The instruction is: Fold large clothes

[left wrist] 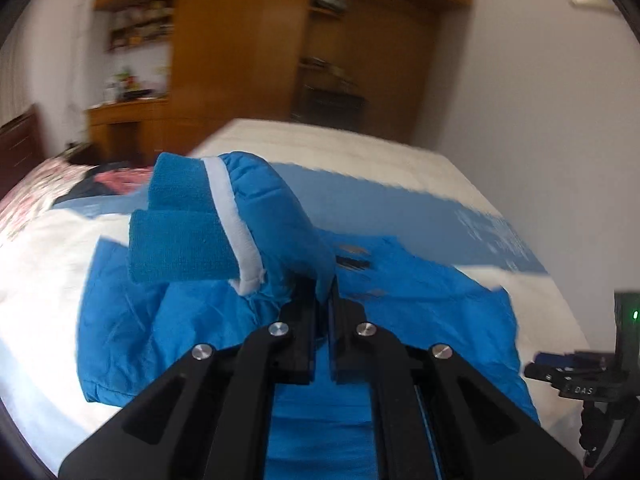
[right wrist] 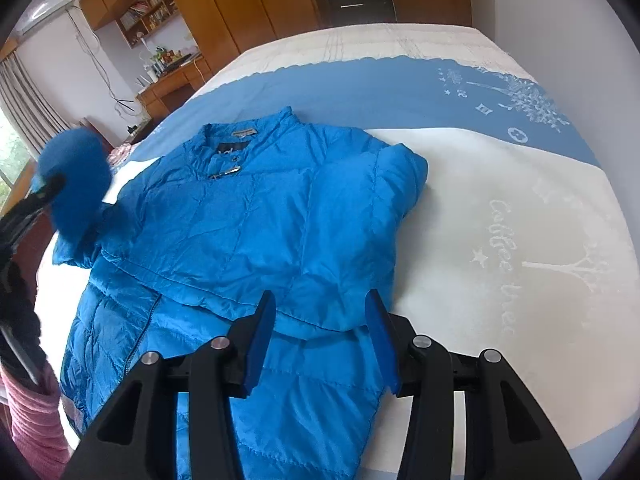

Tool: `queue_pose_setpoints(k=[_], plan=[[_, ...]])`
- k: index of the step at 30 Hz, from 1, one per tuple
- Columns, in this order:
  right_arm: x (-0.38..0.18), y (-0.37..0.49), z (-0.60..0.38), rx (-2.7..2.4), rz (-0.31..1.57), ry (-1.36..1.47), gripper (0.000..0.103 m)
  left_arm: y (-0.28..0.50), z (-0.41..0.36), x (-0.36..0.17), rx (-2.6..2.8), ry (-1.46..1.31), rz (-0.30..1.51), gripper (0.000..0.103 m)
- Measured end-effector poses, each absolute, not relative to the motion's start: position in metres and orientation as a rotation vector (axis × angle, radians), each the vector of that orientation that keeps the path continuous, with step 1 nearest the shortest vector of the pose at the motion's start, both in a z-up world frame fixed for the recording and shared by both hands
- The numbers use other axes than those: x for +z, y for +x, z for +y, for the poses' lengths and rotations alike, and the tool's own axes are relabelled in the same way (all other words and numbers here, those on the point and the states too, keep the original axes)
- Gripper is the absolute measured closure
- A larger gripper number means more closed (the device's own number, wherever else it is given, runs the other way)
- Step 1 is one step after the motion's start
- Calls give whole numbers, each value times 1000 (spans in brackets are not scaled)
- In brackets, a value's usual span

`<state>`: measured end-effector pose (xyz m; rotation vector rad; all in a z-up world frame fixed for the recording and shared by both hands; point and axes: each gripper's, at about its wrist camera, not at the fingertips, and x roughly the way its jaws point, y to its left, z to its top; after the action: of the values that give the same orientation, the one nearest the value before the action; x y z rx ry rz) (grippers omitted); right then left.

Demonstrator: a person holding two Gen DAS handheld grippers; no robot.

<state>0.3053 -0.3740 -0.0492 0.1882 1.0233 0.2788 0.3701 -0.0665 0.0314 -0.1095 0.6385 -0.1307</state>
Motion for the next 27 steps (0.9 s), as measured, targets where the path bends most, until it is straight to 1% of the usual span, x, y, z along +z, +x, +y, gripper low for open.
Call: queue_pose_setpoints(k=[3,6,8,10,11,12,13,14,17,19,22,24,26,27], plan=[[-53,307,-378,280,1029,199,56,394,-108,-3,-214,-81,745,101],[-55,308,-381,272,1027,202,56,408,-122,-34,-277,-64,836,99],[-56,308,-382,273,1028,208,56,413,-128,-47,-327,-68,893,94],[-56,307,-382,279,1026,212,56,405,-126,-43,-374,-73,891,89],[-55,307,-382,281,1023,212,56,397,-126,-40,-396,-76,873,82],[-54,307,-381,286,1020,211,56,388,-122,-33,-420,-86,853,69],[-53,307,-379,293,1019,211,56,378,-113,-24,-468,-112,832,59],[-52,307,-378,299,1018,212,56,369,-106,-17,-509,-128,819,53],[-49,308,-372,317,1017,215,56,346,-85,0,-624,-193,783,52],[-48,311,-368,330,1021,222,56,335,-66,10,-583,-208,749,51],[-44,318,-357,374,1028,248,55,352,-39,-5,-367,-161,795,54],[-43,327,-347,422,1041,288,50,372,-20,-27,-206,-129,857,55],[-46,337,-341,424,1066,321,38,387,-6,-46,-125,-115,909,57],[-50,342,-338,403,1082,326,38,395,-2,-58,-116,-124,936,59]])
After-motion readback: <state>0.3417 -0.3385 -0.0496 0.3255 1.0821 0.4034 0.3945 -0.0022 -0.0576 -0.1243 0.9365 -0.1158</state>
